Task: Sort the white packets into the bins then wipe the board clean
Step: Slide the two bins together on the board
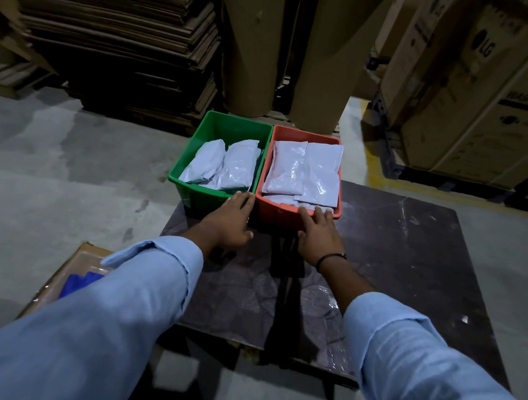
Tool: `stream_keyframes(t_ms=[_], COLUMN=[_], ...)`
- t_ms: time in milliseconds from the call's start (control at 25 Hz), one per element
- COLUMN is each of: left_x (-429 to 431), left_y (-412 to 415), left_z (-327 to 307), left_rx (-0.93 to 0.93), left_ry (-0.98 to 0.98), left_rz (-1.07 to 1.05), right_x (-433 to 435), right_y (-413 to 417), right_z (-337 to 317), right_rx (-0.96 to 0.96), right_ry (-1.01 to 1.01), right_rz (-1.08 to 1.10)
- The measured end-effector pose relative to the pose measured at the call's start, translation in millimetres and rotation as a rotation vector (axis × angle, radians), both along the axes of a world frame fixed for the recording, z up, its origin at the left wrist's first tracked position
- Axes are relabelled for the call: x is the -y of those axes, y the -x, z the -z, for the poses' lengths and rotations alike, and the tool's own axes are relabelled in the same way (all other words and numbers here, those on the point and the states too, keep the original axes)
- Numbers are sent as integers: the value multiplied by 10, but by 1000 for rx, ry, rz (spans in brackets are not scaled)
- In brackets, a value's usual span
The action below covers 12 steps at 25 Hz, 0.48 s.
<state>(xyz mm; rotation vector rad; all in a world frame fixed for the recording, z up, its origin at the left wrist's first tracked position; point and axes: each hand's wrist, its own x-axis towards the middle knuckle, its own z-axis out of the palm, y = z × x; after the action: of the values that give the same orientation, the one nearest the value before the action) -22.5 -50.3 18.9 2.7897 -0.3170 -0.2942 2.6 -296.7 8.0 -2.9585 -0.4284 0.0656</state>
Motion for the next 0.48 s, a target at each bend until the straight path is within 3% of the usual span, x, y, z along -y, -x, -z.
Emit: stream_keyframes(t_ms=[320, 480], left_x=[-130, -104], left_y=[-59, 46], left_z=[-62, -10], left_rx=[-20, 160], left_ry=[-8, -144], left_rz=[88, -55], right_x=[-64, -197], right_y=[13, 76], right_z=[-111, -125], right_rx=[6, 0], right_ry=[75, 79], right_rz=[-28, -57])
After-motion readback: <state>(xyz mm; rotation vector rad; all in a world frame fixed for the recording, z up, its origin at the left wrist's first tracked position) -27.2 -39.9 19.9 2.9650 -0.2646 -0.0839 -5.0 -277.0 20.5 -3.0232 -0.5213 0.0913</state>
